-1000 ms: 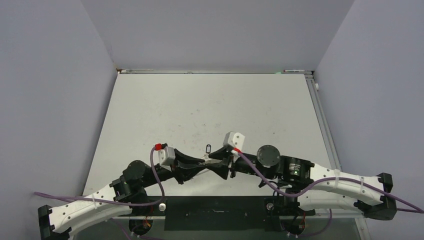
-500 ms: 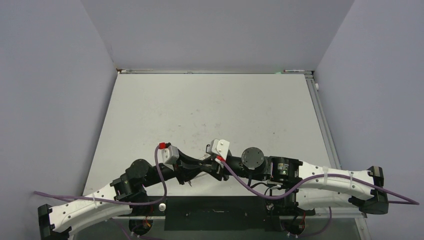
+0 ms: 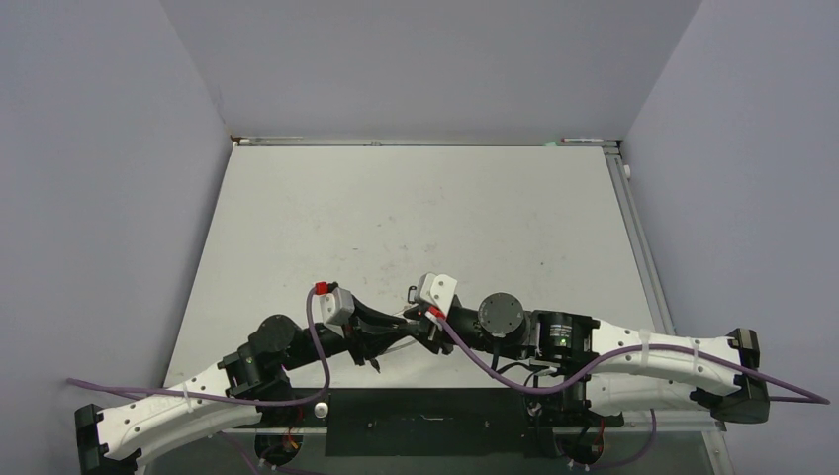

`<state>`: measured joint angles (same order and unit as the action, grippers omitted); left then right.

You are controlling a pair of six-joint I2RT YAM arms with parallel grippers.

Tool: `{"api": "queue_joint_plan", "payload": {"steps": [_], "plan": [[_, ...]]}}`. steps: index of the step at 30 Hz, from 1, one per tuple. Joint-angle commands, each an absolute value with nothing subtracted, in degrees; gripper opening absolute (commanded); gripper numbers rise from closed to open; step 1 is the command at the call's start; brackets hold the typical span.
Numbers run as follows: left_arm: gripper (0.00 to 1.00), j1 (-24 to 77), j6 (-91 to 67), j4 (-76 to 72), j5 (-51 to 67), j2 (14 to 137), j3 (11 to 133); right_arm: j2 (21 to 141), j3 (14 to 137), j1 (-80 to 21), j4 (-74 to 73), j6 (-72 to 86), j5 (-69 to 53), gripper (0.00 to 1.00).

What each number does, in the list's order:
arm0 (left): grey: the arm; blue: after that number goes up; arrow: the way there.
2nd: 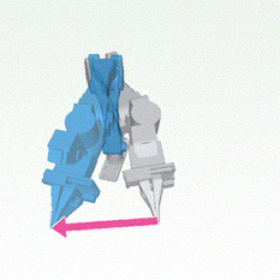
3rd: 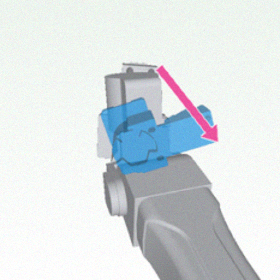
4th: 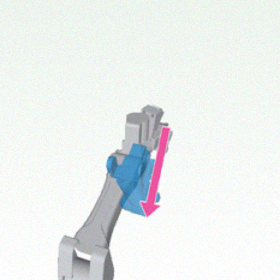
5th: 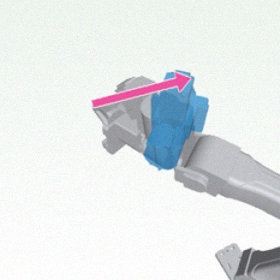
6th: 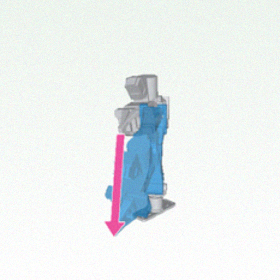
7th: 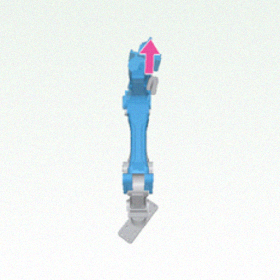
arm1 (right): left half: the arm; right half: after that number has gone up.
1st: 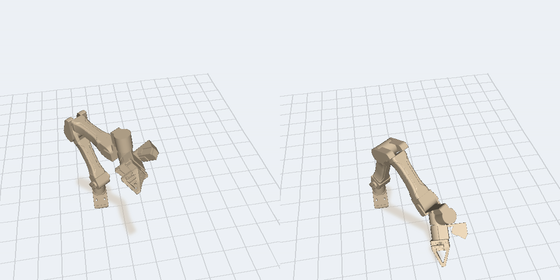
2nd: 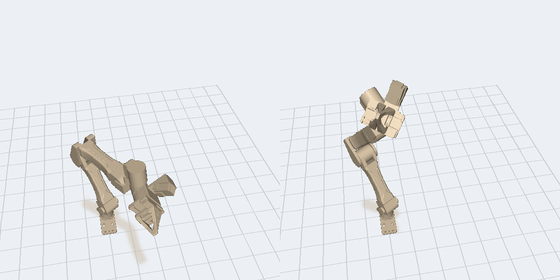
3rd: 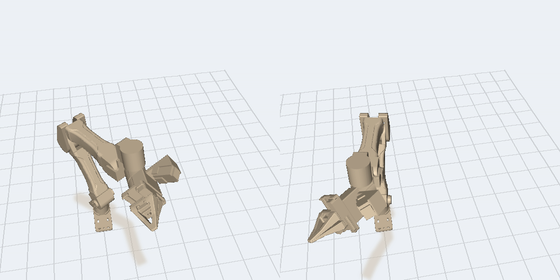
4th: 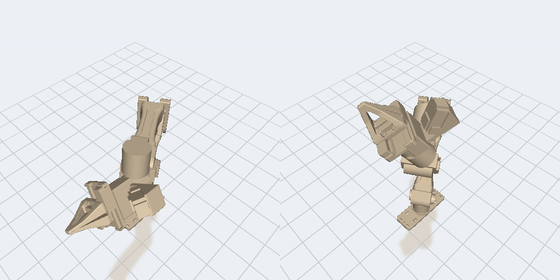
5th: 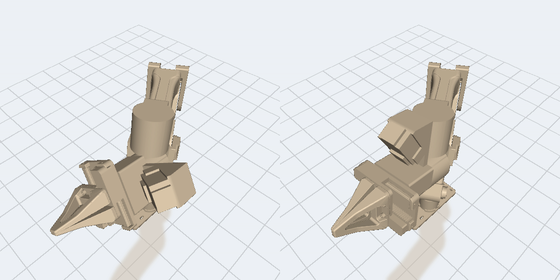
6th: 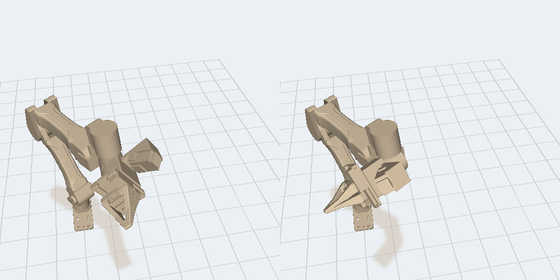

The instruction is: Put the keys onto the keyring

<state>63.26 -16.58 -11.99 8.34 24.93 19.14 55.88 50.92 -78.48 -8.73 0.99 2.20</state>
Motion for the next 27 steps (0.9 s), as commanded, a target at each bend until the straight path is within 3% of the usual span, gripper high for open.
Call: {"api": "queue_joint_plan", "payload": {"steps": [1,13,27], "plan": [[0.00,63.3,-17.6,-15.3,9.0,24.4,22.7,57.2,53.1,-78.8,-8.4,0.5,3.5,0.26],[0.00,63.3,-17.5,-14.9,8.8,24.6,22.8,53.6,52.6,-78.8,-8.8,0.4,-1.3,0.34],[0.00,63.3,-17.7,-14.6,10.5,25.2,23.6,58.6,54.0,-78.8,-11.1,-1.7,2.7,0.34]]}}
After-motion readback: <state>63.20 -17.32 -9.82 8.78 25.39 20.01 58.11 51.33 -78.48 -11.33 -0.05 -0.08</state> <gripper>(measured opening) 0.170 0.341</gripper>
